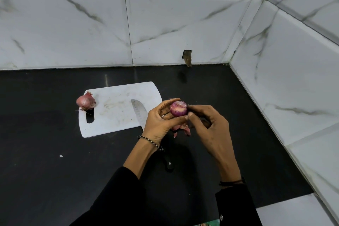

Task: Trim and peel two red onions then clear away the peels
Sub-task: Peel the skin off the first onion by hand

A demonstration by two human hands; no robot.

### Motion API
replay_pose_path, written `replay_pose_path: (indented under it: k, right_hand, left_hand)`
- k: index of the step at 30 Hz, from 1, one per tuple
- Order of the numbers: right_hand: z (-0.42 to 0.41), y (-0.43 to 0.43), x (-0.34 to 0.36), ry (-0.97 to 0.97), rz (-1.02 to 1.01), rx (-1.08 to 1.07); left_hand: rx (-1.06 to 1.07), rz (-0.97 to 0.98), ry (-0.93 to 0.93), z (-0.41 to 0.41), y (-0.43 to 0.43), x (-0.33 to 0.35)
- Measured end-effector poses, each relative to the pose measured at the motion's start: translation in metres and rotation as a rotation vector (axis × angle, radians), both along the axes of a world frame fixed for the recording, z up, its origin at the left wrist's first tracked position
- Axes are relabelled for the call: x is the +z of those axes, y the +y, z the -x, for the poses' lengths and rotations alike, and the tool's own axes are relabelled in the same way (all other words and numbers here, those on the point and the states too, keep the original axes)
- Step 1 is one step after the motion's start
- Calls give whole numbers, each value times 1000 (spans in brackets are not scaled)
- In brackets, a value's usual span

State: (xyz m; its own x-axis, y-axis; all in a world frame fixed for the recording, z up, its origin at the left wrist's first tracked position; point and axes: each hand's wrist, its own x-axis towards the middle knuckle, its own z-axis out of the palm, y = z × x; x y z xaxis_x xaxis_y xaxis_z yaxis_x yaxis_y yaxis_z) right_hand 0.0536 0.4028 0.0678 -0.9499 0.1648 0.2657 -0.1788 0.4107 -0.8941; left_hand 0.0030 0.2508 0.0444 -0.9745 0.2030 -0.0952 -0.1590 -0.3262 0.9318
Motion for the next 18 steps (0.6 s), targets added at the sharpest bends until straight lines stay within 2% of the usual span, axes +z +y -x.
replay_pose_path:
  k: [7,18]
  right_hand:
    - [10,-6,1,22,-54,4]
    - [24,1,2,-164,-130,122]
  left_hand:
    - [17,55,31,10,-4,-6]
    - [-46,142,74,12,-11,-10]
